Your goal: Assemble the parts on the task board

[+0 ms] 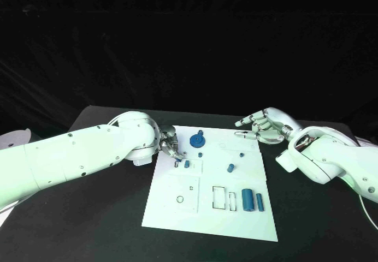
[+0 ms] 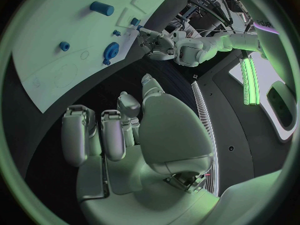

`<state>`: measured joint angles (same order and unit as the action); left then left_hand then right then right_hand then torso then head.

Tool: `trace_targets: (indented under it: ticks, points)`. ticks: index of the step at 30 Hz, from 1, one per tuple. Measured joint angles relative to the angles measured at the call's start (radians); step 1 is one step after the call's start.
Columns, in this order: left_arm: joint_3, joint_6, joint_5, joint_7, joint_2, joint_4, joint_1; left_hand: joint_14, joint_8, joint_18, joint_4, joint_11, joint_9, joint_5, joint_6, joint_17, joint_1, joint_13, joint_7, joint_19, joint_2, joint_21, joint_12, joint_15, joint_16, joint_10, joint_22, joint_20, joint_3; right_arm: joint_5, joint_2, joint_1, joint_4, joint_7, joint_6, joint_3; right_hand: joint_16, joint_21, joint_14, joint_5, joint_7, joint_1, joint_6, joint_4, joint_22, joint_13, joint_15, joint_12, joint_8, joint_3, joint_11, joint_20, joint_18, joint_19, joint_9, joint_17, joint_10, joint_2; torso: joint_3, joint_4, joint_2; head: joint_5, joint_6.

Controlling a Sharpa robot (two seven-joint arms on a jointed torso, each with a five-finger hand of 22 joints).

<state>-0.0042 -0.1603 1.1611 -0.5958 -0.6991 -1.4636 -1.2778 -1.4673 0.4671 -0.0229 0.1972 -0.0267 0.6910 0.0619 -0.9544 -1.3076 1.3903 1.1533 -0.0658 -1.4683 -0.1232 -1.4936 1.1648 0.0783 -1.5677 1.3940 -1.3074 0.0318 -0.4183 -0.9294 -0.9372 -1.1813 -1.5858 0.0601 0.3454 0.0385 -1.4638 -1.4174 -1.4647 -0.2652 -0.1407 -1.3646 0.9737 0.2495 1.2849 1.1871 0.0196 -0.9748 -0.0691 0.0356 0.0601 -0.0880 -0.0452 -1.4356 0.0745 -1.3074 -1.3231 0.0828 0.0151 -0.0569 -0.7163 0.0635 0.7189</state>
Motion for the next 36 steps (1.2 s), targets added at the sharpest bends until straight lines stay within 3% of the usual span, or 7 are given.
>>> trace_targets:
  ticks: [11,36]
  points:
    - [-0.002,-0.002,0.013,-0.018,-0.006,-0.002,0.016,0.0,-0.002,0.0,-0.006,-0.002,-0.001,0.0,-0.004,0.0,-0.008,0.002,0.004,0.0,-0.008,0.0,0.0,0.0,0.0,0.005,0.0,0.0,-0.006,0.001,-0.002,0.0,-0.001,0.0,0.0,0.0,0.0,0.0,0.0,0.0,0.0,0.0,0.0,0.0,0.0,0.0,0.0,0.0,0.0,0.0,0.0,0.0,0.0,0.0,0.0,0.0,0.0,0.0,-0.0005,0.0006,-0.001,0.004,0.003]
    - [-0.001,-0.023,0.016,-0.044,-0.01,-0.005,0.022,0.0,-0.009,0.0,-0.004,-0.002,0.0,0.004,-0.011,0.0,-0.012,-0.002,0.003,0.0,-0.011,0.0,0.0,0.0,0.0,0.005,0.0,0.0,-0.012,0.002,-0.002,0.0,0.0,0.002,0.0,0.0,0.0,0.0,0.0,0.0,0.0,0.005,0.0,0.0,0.0,0.0,0.0,0.0,0.0,0.0,0.0,0.0,0.0,0.0,0.0,-0.001,0.0,-0.005,-0.0007,0.0012,-0.001,0.007,0.01]
